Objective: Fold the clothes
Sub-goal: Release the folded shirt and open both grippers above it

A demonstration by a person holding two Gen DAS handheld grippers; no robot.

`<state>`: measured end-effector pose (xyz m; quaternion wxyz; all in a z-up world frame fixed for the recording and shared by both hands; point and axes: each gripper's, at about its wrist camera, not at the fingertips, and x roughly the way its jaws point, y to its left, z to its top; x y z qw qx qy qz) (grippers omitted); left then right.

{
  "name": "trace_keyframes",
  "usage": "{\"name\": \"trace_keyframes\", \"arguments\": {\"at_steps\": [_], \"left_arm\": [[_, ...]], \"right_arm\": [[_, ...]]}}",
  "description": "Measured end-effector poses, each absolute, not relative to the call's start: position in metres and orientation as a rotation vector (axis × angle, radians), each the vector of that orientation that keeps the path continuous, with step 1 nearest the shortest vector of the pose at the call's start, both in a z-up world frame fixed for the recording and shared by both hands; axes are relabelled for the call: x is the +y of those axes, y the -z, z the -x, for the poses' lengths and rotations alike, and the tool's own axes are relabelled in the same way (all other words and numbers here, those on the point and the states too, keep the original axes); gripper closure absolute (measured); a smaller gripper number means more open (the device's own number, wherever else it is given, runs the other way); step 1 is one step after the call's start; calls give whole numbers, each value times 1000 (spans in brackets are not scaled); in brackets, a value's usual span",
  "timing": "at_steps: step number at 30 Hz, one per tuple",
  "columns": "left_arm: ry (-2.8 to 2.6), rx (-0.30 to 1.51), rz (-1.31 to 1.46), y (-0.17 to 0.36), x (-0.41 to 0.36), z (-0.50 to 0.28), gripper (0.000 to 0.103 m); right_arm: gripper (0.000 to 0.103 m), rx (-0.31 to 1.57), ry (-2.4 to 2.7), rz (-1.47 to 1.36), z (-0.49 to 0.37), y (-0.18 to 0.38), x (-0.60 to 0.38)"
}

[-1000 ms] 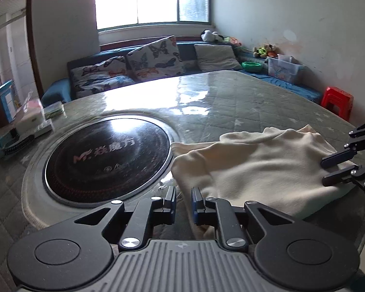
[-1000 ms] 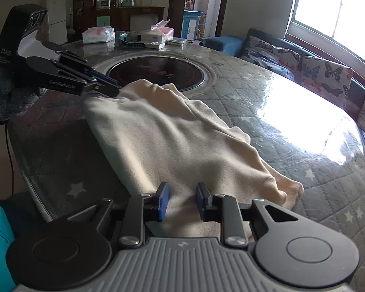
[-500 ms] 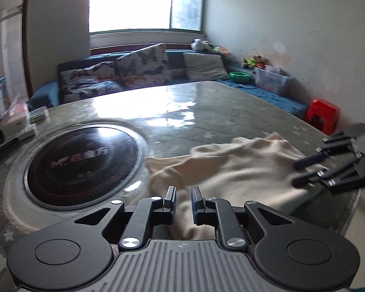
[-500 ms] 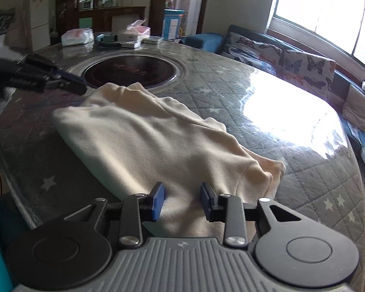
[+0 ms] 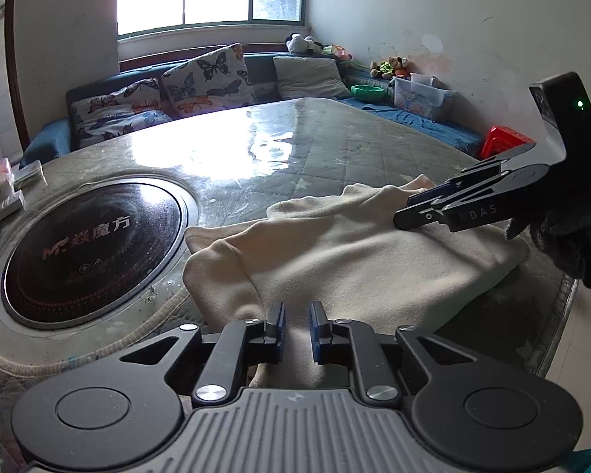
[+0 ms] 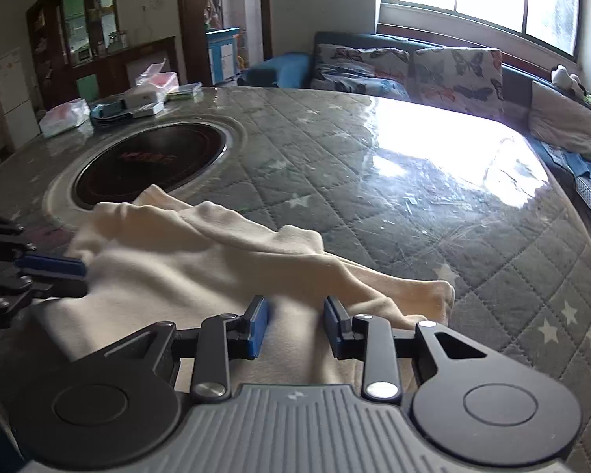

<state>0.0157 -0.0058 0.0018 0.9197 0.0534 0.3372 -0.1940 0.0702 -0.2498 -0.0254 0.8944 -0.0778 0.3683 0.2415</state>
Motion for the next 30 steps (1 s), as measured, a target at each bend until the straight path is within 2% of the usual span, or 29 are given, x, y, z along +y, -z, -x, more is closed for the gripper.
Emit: {"name": "trace_keyframes", "arguments": {"at_steps": [2,3,4,6,8,9,12,17,21,29,30], "left_arm": [[390,697,-106,-5,-6,-15,81],[376,699,-108,-6,-6,-14,70],[362,701,-105,-8,-5,-14,66],[348,715,-82,-11,-4,-15,66],[332,722,-70,-13,-3,-15,58],[323,723,-68,-15,-3,-14,50],[303,728,-63,-17,-3,-12,47],[273,731,-67,-18,-5,-6,36],[250,731,-60,-20,-5,0,20],[237,715,-63,-22,-7,12,6],[235,712,-68,-22,-8,14,4]], "right_arm": [[72,755,-497,144,-68,23,-251],[71,745,-499,138,-65,20,-250],[70,734,-501,141,-61,17,-250],[63,706,-507,153,-52,11,-246],[55,687,-518,147,-43,6,-243],[51,682,-518,143,-41,5,-242],[46,671,-521,138,-33,4,-238],[34,654,-513,136,-17,5,-233],[23,637,-503,137,-4,4,-232],[0,615,-475,108,16,1,-235],[0,613,-473,106,17,1,-235]]}}
